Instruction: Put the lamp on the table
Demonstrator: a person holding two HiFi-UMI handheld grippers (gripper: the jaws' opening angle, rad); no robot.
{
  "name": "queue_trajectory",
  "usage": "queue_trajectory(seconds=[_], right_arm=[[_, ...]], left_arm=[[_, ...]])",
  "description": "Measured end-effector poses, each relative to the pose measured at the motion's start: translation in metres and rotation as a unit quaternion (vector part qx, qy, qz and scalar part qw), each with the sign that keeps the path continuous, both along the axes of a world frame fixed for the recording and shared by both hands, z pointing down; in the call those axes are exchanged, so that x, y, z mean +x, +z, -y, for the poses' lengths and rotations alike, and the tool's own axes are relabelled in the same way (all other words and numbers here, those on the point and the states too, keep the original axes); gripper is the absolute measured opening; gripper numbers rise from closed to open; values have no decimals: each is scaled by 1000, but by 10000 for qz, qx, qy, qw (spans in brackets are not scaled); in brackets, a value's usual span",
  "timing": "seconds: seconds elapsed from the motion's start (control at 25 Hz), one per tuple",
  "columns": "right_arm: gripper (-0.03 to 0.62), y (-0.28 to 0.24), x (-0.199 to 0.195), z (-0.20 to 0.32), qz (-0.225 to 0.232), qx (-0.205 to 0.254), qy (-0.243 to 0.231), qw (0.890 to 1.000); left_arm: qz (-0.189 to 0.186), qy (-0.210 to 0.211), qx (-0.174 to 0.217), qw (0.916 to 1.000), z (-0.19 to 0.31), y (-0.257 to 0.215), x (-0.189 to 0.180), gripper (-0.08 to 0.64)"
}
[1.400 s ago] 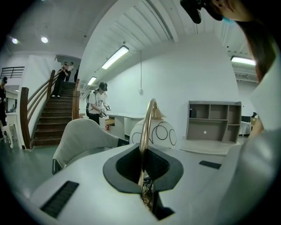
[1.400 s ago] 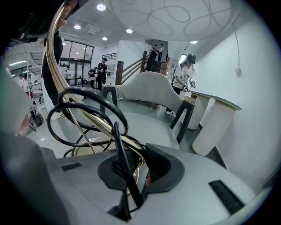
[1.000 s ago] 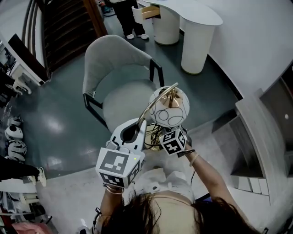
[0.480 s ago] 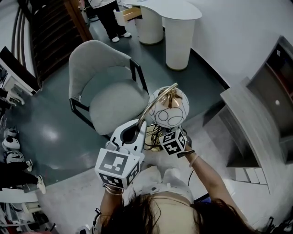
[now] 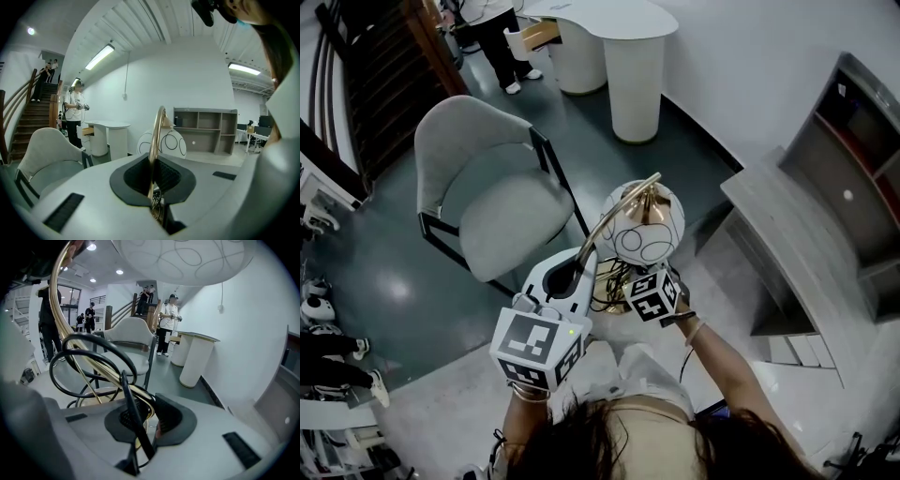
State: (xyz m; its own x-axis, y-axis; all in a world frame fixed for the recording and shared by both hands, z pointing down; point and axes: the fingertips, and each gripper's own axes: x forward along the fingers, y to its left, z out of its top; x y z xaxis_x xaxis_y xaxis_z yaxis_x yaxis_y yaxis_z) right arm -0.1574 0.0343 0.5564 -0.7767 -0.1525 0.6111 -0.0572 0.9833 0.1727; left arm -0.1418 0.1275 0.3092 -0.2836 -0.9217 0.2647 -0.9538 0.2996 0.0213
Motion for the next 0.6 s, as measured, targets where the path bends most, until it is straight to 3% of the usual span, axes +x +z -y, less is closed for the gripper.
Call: queue_trajectory(seconds=[0.6], right_arm=[[51, 2, 68, 75, -18, 3, 433, 9991]], left_arm=[[-123, 448, 43, 9989, 73, 2, 60, 9]])
